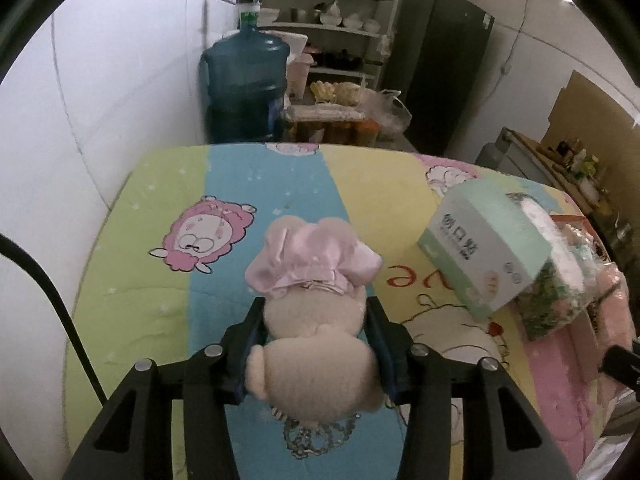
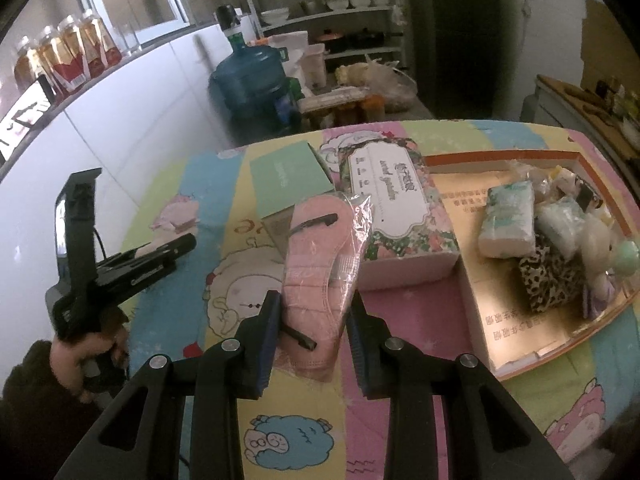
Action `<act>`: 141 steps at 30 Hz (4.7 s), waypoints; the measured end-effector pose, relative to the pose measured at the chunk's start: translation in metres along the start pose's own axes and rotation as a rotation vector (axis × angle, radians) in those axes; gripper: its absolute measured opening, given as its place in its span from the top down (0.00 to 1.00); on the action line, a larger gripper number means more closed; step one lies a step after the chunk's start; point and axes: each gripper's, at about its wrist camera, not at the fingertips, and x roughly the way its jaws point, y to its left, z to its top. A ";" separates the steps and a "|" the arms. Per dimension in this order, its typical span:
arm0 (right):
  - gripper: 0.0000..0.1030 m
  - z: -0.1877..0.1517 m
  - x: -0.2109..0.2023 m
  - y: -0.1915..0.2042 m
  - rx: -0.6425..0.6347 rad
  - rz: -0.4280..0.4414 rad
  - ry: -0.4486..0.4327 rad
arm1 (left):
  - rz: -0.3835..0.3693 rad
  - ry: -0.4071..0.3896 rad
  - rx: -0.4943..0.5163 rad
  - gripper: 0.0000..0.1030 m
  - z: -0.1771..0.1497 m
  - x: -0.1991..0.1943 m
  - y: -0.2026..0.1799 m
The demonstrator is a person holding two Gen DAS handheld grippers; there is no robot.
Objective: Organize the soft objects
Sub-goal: 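Carry the plush toy and pink slipper over the wooden box with both grippers, then lower the plush toy and slipper into the box and open both grippers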
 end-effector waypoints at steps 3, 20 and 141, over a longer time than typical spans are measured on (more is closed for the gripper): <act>0.68 0.001 -0.004 0.001 -0.004 0.016 -0.010 | 0.018 -0.010 -0.010 0.53 -0.002 -0.016 -0.006; 0.68 -0.005 -0.061 -0.001 -0.029 0.037 -0.114 | 0.058 -0.057 -0.036 0.53 -0.013 -0.095 -0.047; 0.68 0.027 -0.045 -0.312 0.109 -0.032 0.013 | -0.161 0.128 0.150 0.53 -0.025 0.026 -0.371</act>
